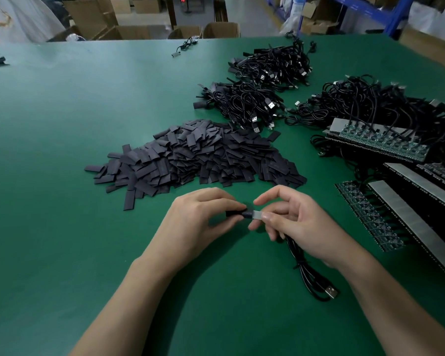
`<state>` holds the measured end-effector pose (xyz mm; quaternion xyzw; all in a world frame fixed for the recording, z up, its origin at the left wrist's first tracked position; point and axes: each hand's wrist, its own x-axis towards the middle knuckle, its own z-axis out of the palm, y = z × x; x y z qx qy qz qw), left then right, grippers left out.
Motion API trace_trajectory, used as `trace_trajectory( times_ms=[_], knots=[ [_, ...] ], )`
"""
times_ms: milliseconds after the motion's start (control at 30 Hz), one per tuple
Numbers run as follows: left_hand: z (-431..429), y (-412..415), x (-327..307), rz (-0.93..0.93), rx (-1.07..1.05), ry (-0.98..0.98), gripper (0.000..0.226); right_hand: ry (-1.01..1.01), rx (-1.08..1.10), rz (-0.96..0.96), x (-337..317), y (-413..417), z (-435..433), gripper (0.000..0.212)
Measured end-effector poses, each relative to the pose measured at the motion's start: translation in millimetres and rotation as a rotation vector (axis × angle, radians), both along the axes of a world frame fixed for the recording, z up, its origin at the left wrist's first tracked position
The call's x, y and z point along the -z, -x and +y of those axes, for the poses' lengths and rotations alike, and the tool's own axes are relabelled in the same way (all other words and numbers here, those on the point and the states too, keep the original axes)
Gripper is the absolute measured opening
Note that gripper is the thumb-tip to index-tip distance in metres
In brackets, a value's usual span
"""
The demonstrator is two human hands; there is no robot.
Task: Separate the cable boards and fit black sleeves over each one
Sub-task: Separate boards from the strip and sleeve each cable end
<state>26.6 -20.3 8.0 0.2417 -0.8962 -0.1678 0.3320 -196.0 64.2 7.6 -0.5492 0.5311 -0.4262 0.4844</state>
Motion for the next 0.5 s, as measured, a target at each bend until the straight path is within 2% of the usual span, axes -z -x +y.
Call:
trace_trajectory(
  times_ms=[133, 333, 400, 500],
  knots=[
    [3.8, 2.7, -2.0, -0.038, 0.044, 0.044, 0.014, -0.008, -0.016, 0.035, 1.1, -1.7, 0.4, 0.015],
    [4.6, 3.1, -2.6, -0.03, 0.004, 0.045, 0.012, 0.012, 0.124, 0.023, 0.4, -4.6, -0.7, 0.029],
    [4.7, 2.9, -3.6, -0.022, -0.006, 0.037, 0.012, 0.067, 0.144, 0.107, -2.3, -2.0, 0.7, 0.025],
    [5.0, 2.5, -3.9, -0.018, -0.01, 0.018, 0.012, 0.148, 0.165, 0.351, -6.2, 5.6, 3.3, 0.01]
  ],
)
